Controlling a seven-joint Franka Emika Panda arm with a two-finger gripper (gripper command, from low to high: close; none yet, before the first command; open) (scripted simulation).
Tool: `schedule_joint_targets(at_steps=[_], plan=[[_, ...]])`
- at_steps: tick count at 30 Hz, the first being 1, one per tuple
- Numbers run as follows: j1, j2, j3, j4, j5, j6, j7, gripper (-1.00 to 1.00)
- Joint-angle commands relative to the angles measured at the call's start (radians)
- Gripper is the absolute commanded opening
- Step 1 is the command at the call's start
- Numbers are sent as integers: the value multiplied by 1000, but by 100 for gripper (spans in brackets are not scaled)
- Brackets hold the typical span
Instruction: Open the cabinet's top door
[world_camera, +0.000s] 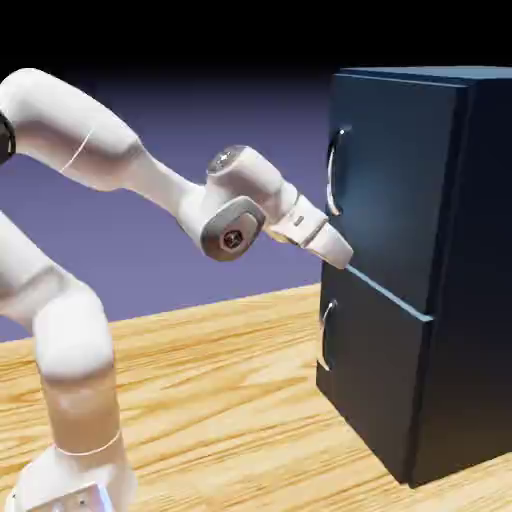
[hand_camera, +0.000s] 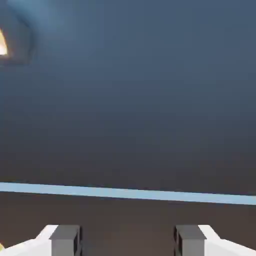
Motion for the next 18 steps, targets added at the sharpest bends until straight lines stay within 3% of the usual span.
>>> schedule_joint_targets(at_steps=[1,18], plan=[[-21,-23,20,1,44,-12,-18,0],[-377,-406,361,23,783,-217,-327,0]])
